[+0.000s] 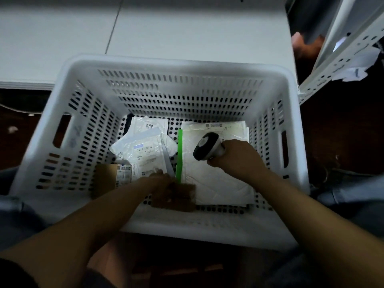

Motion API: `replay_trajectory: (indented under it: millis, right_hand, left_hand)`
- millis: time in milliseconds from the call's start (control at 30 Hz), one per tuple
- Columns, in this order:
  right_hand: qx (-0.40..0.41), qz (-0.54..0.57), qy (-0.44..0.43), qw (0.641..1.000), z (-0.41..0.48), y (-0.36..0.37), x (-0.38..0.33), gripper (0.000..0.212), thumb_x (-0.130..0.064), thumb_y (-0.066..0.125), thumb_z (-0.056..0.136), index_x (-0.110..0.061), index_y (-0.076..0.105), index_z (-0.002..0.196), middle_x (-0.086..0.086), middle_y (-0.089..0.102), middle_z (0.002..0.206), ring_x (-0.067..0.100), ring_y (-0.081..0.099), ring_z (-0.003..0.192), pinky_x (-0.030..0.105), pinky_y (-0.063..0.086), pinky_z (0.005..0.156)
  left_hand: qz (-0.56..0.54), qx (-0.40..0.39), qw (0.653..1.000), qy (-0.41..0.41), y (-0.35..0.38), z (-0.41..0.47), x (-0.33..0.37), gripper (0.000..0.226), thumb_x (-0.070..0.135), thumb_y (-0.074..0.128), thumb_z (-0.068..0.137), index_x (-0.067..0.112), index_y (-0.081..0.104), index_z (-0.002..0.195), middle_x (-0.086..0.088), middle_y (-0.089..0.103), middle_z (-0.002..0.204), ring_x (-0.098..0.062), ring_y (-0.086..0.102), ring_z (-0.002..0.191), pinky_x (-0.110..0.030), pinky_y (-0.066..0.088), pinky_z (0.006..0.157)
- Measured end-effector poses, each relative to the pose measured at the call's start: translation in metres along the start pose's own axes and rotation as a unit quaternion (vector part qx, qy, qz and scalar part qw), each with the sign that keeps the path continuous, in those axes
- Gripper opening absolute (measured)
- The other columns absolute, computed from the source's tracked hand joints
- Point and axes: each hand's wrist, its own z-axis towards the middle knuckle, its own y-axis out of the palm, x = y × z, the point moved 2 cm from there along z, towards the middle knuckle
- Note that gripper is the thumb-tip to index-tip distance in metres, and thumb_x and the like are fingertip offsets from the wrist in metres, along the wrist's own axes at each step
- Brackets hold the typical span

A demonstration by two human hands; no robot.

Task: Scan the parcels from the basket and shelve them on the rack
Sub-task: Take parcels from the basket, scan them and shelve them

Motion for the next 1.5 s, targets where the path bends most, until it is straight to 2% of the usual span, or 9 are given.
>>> replay_trajectory:
  millis: [233, 400, 533, 633, 733, 933, 1133, 1367, 1500]
  right_hand:
    - [-0.027, 0.031, 0.031, 0.999, 0.003, -0.002, 0.004, 0.030, -0.033, 0.072, 0.081, -0.011, 0.059, 0.066, 0.002, 0.058, 0.063, 0.020, 0.062, 0.065, 0.035, 0.054, 0.073]
    - [-0.043, 0.050, 0.058, 0.996, 0.005, -0.002, 0.003, 0.032, -0.030, 0.073, 0.080, 0.001, 0.069, 0.087, 0.016, 0.072, 0.084, 0.028, 0.071, 0.076, 0.044, 0.059, 0.079]
    - [-0.044, 0.085, 0.067, 0.993, 0.002, -0.010, -0.002, 0.032, -0.026, 0.075, 0.081, 0.003, 0.070, 0.093, 0.019, 0.073, 0.087, 0.028, 0.072, 0.077, 0.043, 0.059, 0.079]
    - [-0.018, 0.111, 0.052, 0.992, -0.005, -0.023, -0.010, 0.031, -0.024, 0.076, 0.080, 0.003, 0.070, 0.096, 0.018, 0.072, 0.088, 0.027, 0.071, 0.075, 0.040, 0.059, 0.075]
    - [0.034, 0.118, 0.008, 0.992, -0.020, -0.042, -0.025, 0.033, -0.022, 0.074, 0.081, 0.006, 0.070, 0.099, 0.021, 0.072, 0.088, 0.032, 0.070, 0.079, 0.042, 0.058, 0.075]
    - [0.174, 0.177, -0.092, 0.964, -0.062, -0.100, -0.063, 0.022, -0.029, 0.075, 0.080, -0.011, 0.069, 0.092, 0.010, 0.071, 0.086, 0.027, 0.067, 0.084, 0.043, 0.055, 0.080]
    - [0.145, 0.323, -0.134, 0.925, -0.104, -0.126, -0.072, 0.014, -0.019, 0.074, 0.082, -0.022, 0.066, 0.093, 0.000, 0.071, 0.088, 0.017, 0.067, 0.082, 0.028, 0.054, 0.067]
    - [0.106, 0.438, -0.127, 0.884, -0.109, -0.124, -0.066, 0.029, -0.020, 0.072, 0.084, -0.014, 0.066, 0.112, 0.009, 0.074, 0.102, 0.030, 0.069, 0.099, 0.048, 0.055, 0.090]
    - [0.073, 0.512, -0.101, 0.850, -0.097, -0.112, -0.071, 0.030, -0.018, 0.069, 0.087, -0.008, 0.064, 0.115, 0.014, 0.074, 0.103, 0.028, 0.072, 0.091, 0.044, 0.057, 0.084]
  left_hand:
    - [-0.056, -0.108, 0.991, 0.058, -0.008, 0.006, 0.001, 0.064, 0.040, 0.077, 0.077, 0.021, 0.048, 0.131, -0.005, 0.058, 0.127, -0.024, 0.056, 0.111, -0.035, 0.045, 0.094]
    - [-0.074, -0.007, 0.996, 0.049, -0.018, -0.005, -0.012, 0.047, 0.036, 0.078, 0.075, 0.020, 0.060, 0.115, -0.004, 0.064, 0.112, -0.024, 0.061, 0.102, -0.036, 0.048, 0.091]
    - [-0.174, 0.031, 0.982, 0.063, -0.031, -0.039, -0.020, 0.056, 0.032, 0.079, 0.076, 0.021, 0.055, 0.126, 0.001, 0.061, 0.115, -0.020, 0.058, 0.102, -0.036, 0.048, 0.094]
    - [-0.350, 0.092, 0.930, 0.058, -0.052, -0.078, -0.023, 0.069, 0.038, 0.082, 0.065, 0.021, 0.054, 0.125, 0.000, 0.061, 0.118, -0.019, 0.059, 0.108, -0.033, 0.047, 0.097]
    - [-0.453, 0.143, 0.880, 0.032, -0.066, -0.115, -0.022, 0.058, 0.026, 0.083, 0.074, 0.017, 0.054, 0.123, -0.002, 0.066, 0.111, -0.013, 0.063, 0.094, -0.020, 0.050, 0.080]
    - [-0.579, 0.265, 0.770, 0.041, -0.093, -0.177, -0.002, 0.042, 0.019, 0.078, 0.071, 0.018, 0.061, 0.110, -0.002, 0.067, 0.098, -0.015, 0.063, 0.085, -0.029, 0.050, 0.076]
    - [-0.674, 0.339, 0.647, 0.110, -0.117, -0.236, 0.030, 0.040, 0.019, 0.074, 0.083, 0.033, 0.059, 0.117, -0.002, 0.065, 0.114, -0.018, 0.070, 0.092, -0.034, 0.058, 0.073]
    - [-0.585, 0.400, 0.692, 0.138, -0.122, -0.275, 0.054, 0.058, 0.008, 0.073, 0.082, 0.041, 0.048, 0.123, 0.011, 0.050, 0.116, -0.015, 0.062, 0.097, -0.033, 0.061, 0.067]
    - [-0.499, 0.473, 0.713, 0.138, -0.126, -0.276, 0.059, 0.053, 0.010, 0.076, 0.079, 0.032, 0.052, 0.121, 0.016, 0.055, 0.112, -0.012, 0.059, 0.099, -0.018, 0.053, 0.081]
